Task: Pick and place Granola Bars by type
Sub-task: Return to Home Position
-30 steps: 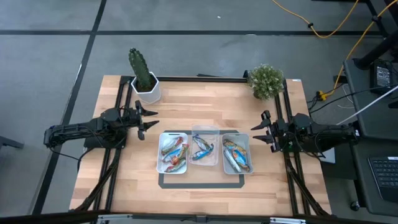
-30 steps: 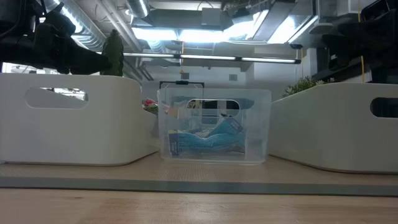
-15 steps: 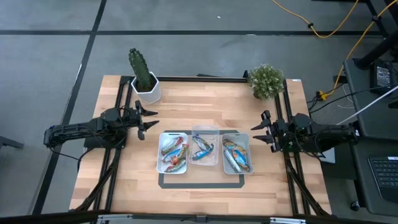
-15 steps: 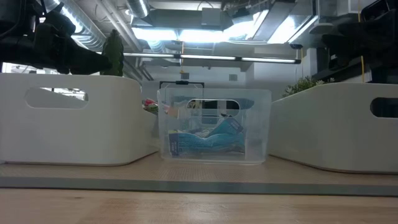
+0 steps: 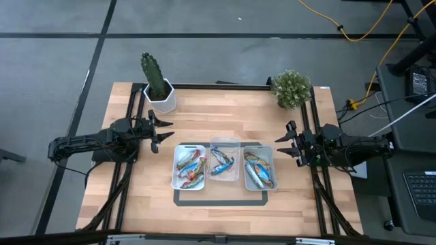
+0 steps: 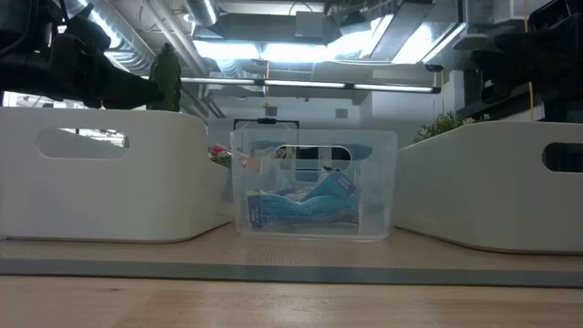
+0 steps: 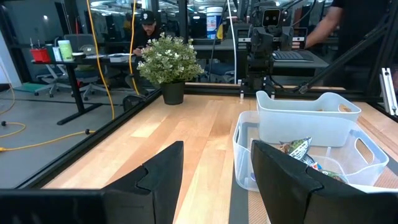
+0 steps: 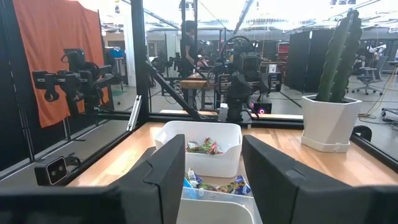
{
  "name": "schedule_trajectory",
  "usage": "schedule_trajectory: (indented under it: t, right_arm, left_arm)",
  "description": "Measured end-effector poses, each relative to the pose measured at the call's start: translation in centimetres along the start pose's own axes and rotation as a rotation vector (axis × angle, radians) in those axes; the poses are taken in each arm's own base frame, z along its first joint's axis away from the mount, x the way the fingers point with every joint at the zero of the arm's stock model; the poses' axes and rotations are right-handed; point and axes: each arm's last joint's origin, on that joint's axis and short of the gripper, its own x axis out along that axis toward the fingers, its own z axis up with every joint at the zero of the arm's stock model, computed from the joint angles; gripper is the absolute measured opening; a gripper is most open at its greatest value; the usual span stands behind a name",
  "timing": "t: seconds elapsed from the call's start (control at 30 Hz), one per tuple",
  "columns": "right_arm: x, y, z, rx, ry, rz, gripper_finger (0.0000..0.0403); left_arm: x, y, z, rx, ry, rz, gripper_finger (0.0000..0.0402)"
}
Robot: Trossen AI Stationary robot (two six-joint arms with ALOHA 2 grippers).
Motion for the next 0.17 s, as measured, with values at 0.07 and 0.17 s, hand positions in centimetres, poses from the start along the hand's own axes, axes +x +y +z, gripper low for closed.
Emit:
schedule_trajectory:
  t: [0.07,0.17]
  right_arm:
    - [0.0,0.0,0.0,-0.002,0.0,0.0,0.0163]
    - [0.0,0.0,0.0,0.0,0.0,0.0,0.0163]
  left_arm:
    - [0.0,0.0,0.0,0.0,0.0,0.0,0.0182]
    - [0.0,0.0,0.0,0.0,0.0,0.0,0.0182]
